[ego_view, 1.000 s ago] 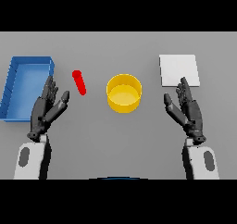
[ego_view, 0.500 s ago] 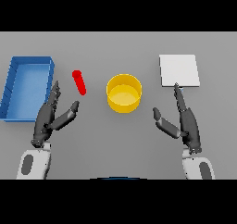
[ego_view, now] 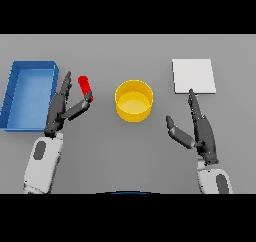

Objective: Pick up the red beaker and tilt it to pour out 1 green nut into yellow bowl. Pick up the yellow bowl and place it on the metallic measuring scale.

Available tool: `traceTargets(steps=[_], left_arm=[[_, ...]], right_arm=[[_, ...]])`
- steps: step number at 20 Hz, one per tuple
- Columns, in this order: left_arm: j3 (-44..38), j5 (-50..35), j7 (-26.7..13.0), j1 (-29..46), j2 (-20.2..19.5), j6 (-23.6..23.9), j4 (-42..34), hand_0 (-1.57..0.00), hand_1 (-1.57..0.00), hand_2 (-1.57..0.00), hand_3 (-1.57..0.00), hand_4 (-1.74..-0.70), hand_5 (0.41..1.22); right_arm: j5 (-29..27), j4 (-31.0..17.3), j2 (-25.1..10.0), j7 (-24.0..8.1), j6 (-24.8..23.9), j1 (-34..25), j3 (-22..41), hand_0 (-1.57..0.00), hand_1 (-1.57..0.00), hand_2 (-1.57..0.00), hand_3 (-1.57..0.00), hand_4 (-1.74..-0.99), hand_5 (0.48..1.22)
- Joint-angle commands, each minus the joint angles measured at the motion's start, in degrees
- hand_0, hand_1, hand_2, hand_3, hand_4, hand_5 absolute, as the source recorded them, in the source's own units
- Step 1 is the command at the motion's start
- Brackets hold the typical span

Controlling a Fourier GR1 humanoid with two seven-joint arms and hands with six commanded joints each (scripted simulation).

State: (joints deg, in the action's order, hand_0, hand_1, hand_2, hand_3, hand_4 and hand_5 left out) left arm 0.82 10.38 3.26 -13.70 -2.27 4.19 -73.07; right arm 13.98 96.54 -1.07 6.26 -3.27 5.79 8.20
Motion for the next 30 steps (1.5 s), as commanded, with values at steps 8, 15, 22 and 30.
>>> traceTargets(steps=[8, 15, 22, 30], left_arm=[[-2.60, 0.63, 6.39, -9.98, 1.25, 2.20, 14.70, 0.00, 0.00, 0.00, 0.00, -1.22, 0.643], [-3.75, 2.26, 10.40, -16.54, 1.18, 4.17, 23.93, 0.00, 0.00, 0.00, 0.00, -1.26, 0.680], [-7.03, 1.65, 15.14, -21.08, 2.49, 8.39, 31.46, -0.77, -0.80, -0.79, -0.58, -1.48, 0.933], [-8.05, 0.38, 19.78, -23.23, 3.60, 9.07, 33.74, -1.44, -1.44, -1.44, -1.38, -1.67, 1.128]], right_arm=[[-0.17, -0.32, -0.31, -0.83, -0.13, -1.20, -0.56, 0.00, 0.00, 0.00, 0.00, -1.247, 0.675], [-0.53, 0.37, -0.21, 0.25, 0.50, 0.07, -0.14, 0.00, 0.00, 0.00, 0.00, -1.262, 0.691], [-0.16, 1.23, -1.08, -0.12, 0.03, 0.02, -0.76, 0.00, 0.00, 0.00, 0.00, -1.245, 0.692], [1.06, -0.14, -0.13, -0.22, -0.85, -1.13, -0.10, 0.00, 0.00, 0.00, 0.00, -1.196, 0.673]])
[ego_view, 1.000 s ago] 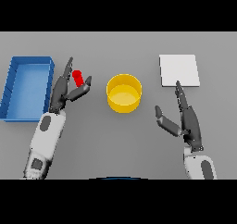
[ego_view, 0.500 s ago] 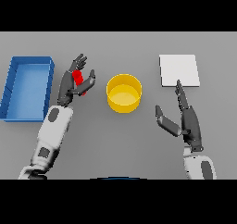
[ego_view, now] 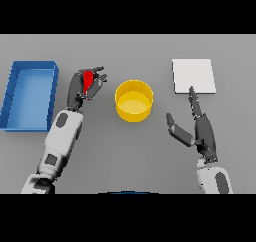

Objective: Pick up the red beaker and tilt it to pour out 1 green nut into yellow bowl. Pick up the yellow bowl and place it on the metallic measuring scale.

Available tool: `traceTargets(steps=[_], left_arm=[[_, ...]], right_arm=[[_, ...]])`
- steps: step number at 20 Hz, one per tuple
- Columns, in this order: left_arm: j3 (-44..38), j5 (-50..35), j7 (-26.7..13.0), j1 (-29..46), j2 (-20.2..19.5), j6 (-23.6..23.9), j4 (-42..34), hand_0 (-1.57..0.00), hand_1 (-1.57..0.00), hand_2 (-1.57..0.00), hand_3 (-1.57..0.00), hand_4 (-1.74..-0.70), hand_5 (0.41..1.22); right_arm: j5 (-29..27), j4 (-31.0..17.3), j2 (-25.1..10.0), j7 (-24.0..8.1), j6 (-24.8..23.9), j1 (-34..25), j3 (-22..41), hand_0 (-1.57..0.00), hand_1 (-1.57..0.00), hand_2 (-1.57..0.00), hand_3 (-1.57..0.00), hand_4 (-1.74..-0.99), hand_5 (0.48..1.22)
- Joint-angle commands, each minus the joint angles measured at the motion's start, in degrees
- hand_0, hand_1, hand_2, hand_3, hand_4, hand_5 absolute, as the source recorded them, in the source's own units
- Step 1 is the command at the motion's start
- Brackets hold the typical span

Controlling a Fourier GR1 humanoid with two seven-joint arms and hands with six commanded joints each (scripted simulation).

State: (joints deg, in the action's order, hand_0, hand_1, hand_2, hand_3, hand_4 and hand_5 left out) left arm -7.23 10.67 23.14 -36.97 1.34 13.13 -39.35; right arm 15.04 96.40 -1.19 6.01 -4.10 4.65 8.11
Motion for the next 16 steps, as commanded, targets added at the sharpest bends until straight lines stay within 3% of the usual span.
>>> traceTargets(steps=[1, 5, 7, 11, 14, 16], left_arm=[[-0.15, 0.10, -0.68, -0.51, -0.56, 0.37, 0.08, -1.46, -1.47, -1.47, -1.42, -1.69, 1.129], [2.35, 1.55, -3.22, -0.02, -2.74, -0.12, -5.35, -1.53, -1.53, -1.53, -1.51, -1.72, 1.126], [5.73, 4.33, -5.24, 0.13, -4.14, -1.02, -8.33, -1.54, -1.54, -1.54, -1.53, -1.73, 1.130], [14.72, 14.21, -11.98, -2.34, -9.23, -3.13, -11.99, -1.56, -1.56, -1.56, -1.55, -1.74, 1.136], [18.16, 16.72, -14.45, -1.41, -10.94, -5.26, -15.22, -1.56, -1.56, -1.56, -1.55, -1.74, 1.123], [19.39, 17.22, -15.69, -0.59, -11.97, -6.55, -17.16, -1.56, -1.56, -1.56, -1.55, -1.74, 1.136]], right_arm=[[0.08, -0.61, -0.12, 0.25, -0.21, -0.44, -0.26, 0.00, 0.00, 0.00, 0.00, -1.186, 0.670], [1.88, -0.46, -0.69, 1.99, -1.02, 0.30, 0.17, 0.00, 0.00, 0.00, 0.00, -1.127, 0.659], [2.76, -0.93, -0.77, 1.40, -1.61, 0.08, 0.20, 0.00, 0.00, 0.00, 0.00, -1.108, 0.656], [2.74, -0.65, -1.03, 1.91, -1.44, 0.46, 0.18, 0.00, 0.00, 0.00, 0.00, -1.092, 0.661], [2.09, -0.31, -1.03, 2.54, -0.44, 0.68, 0.56, 0.00, 0.00, 0.00, 0.00, -1.092, 0.668], [2.51, 0.06, -0.94, 1.01, -0.63, 0.60, 0.71, 0.00, 0.00, 0.00, 0.00, -1.092, 0.664]])
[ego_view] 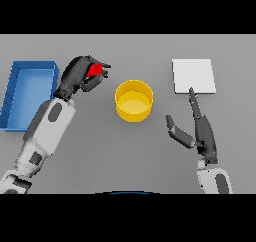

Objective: Pick up the red beaker and tilt it to pour out 1 green nut into yellow bowl. Pick up the yellow bowl and place it on the metallic measuring scale.

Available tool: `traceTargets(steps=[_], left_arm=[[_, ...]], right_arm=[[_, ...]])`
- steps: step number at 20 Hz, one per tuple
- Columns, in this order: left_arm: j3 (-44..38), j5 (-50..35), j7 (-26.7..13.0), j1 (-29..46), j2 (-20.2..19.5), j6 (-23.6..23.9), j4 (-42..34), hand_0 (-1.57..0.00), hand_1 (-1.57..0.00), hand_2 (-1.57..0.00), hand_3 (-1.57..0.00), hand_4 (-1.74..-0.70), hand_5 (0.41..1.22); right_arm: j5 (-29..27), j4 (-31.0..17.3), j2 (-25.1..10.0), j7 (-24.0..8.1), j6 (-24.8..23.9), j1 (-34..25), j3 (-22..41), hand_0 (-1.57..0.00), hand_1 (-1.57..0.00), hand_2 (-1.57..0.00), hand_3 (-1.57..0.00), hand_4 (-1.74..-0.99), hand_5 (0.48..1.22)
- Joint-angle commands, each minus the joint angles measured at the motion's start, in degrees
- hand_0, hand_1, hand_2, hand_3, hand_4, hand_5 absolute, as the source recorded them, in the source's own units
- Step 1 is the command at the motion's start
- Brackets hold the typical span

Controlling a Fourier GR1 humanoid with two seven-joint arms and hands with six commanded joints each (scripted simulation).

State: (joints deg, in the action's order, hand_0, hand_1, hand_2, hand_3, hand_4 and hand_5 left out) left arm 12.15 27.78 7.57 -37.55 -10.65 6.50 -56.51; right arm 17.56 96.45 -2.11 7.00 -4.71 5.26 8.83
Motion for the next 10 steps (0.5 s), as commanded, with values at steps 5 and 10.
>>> traceTargets(steps=[5, 10], left_arm=[[10.20, 11.04, -5.51, -6.96, -3.95, -5.27, 0.08, -1.57, -1.57, -1.57, -1.57, -1.74, 1.166], [20.30, 20.37, -5.64, -14.37, -6.10, -12.59, 4.42, -1.57, -1.57, -1.57, -1.57, -1.69, 1.203]], right_arm=[[-0.68, 0.38, -0.22, 0.78, 0.55, -0.13, -0.15, 0.00, 0.00, 0.00, 0.00, -1.062, 0.690], [0.21, 0.66, -0.40, 0.11, 0.06, -0.29, -0.09, 0.00, 0.00, 0.00, 0.00, -1.070, 0.686]])
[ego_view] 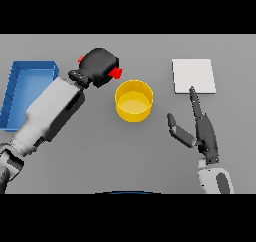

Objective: Pick up the red beaker and tilt it to pour out 1 green nut into yellow bowl. Pick up the yellow bowl and place it on the metallic measuring scale.

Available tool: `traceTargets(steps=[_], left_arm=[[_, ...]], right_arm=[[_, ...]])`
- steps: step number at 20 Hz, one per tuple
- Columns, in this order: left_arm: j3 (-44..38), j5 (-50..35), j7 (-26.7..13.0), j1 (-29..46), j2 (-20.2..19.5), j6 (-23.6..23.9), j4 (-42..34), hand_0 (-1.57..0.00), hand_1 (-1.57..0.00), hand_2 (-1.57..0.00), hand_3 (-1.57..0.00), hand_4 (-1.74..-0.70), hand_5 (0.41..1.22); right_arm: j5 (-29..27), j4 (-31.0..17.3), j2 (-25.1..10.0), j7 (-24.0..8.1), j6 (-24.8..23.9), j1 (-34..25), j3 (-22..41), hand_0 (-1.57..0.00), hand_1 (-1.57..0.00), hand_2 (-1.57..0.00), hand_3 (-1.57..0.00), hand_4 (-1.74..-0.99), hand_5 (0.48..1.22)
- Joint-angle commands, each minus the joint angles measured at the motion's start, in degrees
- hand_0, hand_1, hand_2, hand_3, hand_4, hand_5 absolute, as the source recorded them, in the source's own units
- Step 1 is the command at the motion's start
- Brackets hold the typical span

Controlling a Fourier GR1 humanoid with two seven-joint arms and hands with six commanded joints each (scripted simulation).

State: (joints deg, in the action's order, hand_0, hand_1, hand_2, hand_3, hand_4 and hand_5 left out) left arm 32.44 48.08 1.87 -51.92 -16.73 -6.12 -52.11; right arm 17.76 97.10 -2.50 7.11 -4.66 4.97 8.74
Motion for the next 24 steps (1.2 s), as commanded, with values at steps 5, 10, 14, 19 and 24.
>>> traceTargets(steps=[5, 10, 14, 19, 24], left_arm=[[7.48, 7.67, -0.35, -6.89, 1.39, -6.56, 4.68, -1.57, -1.57, -1.57, -1.57, -1.64, 1.215], [14.25, 14.82, 1.83, -11.96, 1.87, -9.17, 9.07, -1.57, -1.57, -1.57, -1.57, -1.71, 1.219], [18.00, 19.14, 2.89, -14.93, 2.55, -9.24, 11.84, -1.57, -1.57, -1.57, -1.57, -1.73, 1.220], [21.14, 22.78, 1.11, -14.84, 4.41, -7.37, 12.03, -1.57, -1.57, -1.57, -1.57, -1.74, 1.221], [25.80, 27.66, 1.70, -16.65, 5.16, -7.49, 12.61, -1.57, -1.57, -1.57, -1.57, -1.74, 1.221]], right_arm=[[-1.04, -0.75, 1.27, -0.60, 0.76, 0.27, 0.51, 0.00, 0.00, 0.00, 0.00, -1.057, 0.674], [-1.24, -0.66, 0.50, -0.18, 1.16, -0.16, 0.17, 0.00, 0.00, 0.00, 0.00, -1.069, 0.689], [-1.02, -1.16, 0.45, 0.51, 1.27, -0.42, 0.38, 0.00, 0.00, 0.00, 0.00, -1.060, 0.700], [-2.22, -0.55, 1.10, 1.34, 1.66, 0.46, 0.37, 0.00, 0.00, 0.00, 0.00, -1.058, 0.700], [-0.11, -1.70, 1.33, 0.69, 0.07, -0.01, 0.61, 0.00, 0.00, 0.00, 0.00, -1.082, 0.677]])
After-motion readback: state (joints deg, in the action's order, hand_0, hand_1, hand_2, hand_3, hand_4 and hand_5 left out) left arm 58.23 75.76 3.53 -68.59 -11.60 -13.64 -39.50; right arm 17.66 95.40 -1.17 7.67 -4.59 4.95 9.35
